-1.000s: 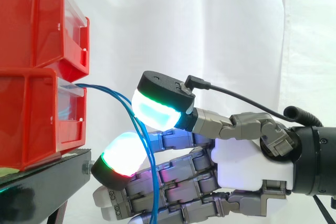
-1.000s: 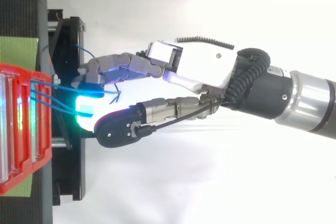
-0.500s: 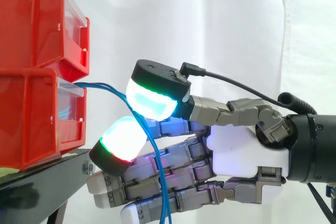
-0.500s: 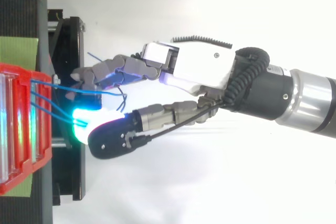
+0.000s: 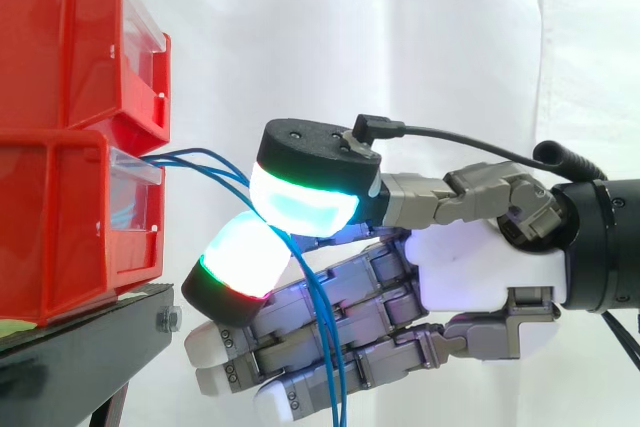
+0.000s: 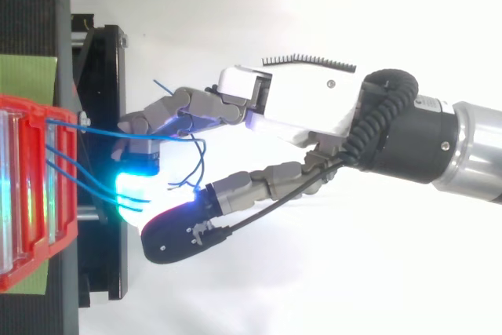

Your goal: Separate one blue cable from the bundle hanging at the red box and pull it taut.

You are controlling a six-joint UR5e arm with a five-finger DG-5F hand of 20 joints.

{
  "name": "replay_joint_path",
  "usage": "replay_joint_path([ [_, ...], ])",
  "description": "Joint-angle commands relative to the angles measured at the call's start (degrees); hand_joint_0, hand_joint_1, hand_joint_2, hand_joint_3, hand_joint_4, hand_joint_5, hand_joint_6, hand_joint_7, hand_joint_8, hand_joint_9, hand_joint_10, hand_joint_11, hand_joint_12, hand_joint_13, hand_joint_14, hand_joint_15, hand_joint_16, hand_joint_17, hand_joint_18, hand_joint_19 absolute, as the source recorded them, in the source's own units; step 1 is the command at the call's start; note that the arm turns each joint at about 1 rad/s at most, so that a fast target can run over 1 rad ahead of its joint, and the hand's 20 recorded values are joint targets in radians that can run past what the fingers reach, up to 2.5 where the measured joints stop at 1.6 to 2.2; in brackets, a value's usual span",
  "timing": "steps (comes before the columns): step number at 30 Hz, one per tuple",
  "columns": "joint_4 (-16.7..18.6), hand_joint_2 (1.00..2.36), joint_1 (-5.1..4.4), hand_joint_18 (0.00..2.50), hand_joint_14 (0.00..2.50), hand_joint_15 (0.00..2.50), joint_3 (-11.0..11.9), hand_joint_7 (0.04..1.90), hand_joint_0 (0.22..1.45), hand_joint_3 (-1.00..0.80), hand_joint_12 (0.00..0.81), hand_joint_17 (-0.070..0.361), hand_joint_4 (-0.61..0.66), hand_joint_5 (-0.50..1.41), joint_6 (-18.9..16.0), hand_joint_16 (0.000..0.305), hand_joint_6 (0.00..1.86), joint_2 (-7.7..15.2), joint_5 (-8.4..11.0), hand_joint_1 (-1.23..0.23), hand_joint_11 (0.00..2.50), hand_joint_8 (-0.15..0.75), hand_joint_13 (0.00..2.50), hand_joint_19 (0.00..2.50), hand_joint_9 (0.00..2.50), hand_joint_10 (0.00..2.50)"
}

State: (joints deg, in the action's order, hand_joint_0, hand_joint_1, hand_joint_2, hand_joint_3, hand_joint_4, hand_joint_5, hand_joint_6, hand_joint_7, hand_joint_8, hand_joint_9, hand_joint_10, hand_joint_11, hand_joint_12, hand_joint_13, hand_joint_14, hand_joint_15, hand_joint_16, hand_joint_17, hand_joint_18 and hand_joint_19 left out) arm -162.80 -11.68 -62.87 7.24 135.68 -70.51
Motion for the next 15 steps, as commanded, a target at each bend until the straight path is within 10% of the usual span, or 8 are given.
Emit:
replay_joint_path([
  [1,-0.85,1.01,-0.01,0.42,0.0,0.08,0.03,0.91,0.75,-0.39,0.291,0.089,0.07,-0.24,-0.03,0.04,0.9,-0.51,-0.07,-0.81,0.36,0.248,0.35,0.27,0.54,0.01],
  [6,-0.85,1.0,0.08,0.46,0.0,0.09,0.03,0.93,0.79,-0.5,0.287,0.089,0.08,-0.23,0.06,0.039,0.91,-1.12,0.11,-0.85,0.4,0.241,0.38,0.27,0.58,0.01],
  [15,-0.85,1.0,0.08,0.47,0.0,0.12,0.03,0.89,0.5,-0.5,0.31,0.098,0.16,-0.22,0.14,0.043,0.87,-1.3,0.11,-0.74,0.41,0.272,0.4,0.31,0.62,0.01],
])
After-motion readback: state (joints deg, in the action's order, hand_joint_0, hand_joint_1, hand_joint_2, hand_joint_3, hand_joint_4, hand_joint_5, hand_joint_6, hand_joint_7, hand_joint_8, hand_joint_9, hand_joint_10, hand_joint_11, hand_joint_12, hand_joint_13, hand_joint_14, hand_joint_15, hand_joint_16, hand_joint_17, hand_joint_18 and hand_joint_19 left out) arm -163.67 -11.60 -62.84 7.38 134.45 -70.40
